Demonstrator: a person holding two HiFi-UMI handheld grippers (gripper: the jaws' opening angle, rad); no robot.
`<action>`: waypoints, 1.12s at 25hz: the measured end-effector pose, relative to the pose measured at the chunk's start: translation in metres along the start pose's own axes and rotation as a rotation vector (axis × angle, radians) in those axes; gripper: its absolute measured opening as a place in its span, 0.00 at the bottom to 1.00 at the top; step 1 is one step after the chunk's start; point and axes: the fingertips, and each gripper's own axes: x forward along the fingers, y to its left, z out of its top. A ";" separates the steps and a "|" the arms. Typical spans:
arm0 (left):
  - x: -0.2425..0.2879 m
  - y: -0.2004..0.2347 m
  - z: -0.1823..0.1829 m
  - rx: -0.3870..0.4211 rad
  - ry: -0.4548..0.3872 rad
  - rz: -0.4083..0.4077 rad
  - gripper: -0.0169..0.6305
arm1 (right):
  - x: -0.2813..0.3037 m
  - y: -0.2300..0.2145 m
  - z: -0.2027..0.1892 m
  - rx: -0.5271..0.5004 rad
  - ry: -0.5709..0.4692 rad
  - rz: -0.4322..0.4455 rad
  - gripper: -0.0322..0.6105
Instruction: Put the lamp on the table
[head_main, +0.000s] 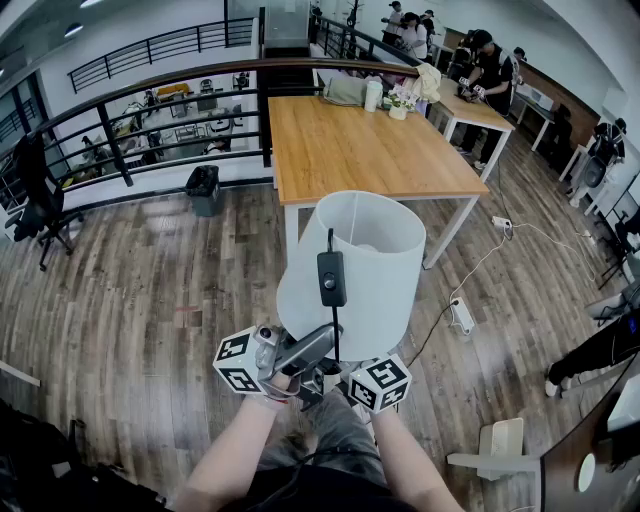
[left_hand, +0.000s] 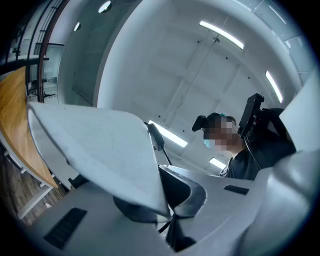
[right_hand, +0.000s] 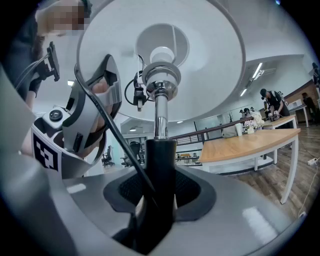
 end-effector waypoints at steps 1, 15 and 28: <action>0.001 0.009 0.000 0.002 -0.005 0.002 0.03 | 0.002 -0.008 -0.001 0.004 -0.001 0.000 0.28; 0.039 0.158 0.018 -0.011 -0.011 0.022 0.04 | 0.061 -0.143 0.016 0.031 0.018 0.003 0.29; 0.085 0.280 0.040 0.027 -0.037 0.062 0.04 | 0.112 -0.257 0.048 0.037 0.040 0.052 0.29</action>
